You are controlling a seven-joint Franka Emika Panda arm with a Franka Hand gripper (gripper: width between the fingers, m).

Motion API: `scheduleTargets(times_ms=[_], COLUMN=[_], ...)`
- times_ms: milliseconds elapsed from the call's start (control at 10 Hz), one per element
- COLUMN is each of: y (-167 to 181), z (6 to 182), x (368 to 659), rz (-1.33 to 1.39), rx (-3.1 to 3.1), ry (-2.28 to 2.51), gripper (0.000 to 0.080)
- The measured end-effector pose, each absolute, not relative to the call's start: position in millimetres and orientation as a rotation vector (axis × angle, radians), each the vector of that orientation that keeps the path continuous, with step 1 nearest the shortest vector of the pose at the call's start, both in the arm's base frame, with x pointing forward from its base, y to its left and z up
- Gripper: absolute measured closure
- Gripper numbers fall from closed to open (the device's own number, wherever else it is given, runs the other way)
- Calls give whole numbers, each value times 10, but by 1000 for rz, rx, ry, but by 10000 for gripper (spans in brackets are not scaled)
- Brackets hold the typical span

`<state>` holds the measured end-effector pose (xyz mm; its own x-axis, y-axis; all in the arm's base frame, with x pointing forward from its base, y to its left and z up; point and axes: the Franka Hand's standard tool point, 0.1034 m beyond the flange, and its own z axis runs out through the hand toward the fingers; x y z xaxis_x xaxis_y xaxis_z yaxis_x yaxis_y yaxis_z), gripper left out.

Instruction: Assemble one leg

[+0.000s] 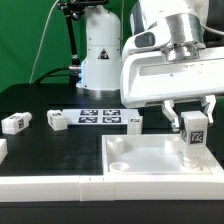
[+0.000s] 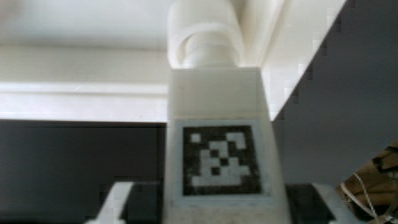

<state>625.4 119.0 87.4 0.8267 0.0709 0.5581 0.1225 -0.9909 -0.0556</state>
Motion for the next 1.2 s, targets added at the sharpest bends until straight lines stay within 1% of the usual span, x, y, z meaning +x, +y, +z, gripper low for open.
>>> scheduleTargets(times_ms=[300, 500, 800, 900, 1000, 1100, 1200], y=[1175, 1126, 1124, 1124, 1124, 1124, 1124], z=[831, 760, 754, 754, 754, 754, 754], x=[6244, 6230, 6234, 6234, 6234, 6234, 6234], rz=[-886, -878, -892, -892, -892, -892, -892], rx=[-2920, -2928, -2925, -2925, -2925, -2925, -2925], ry=[-153, -157, -156, -156, -156, -156, -156], gripper=[506, 506, 506, 304, 198, 164, 164])
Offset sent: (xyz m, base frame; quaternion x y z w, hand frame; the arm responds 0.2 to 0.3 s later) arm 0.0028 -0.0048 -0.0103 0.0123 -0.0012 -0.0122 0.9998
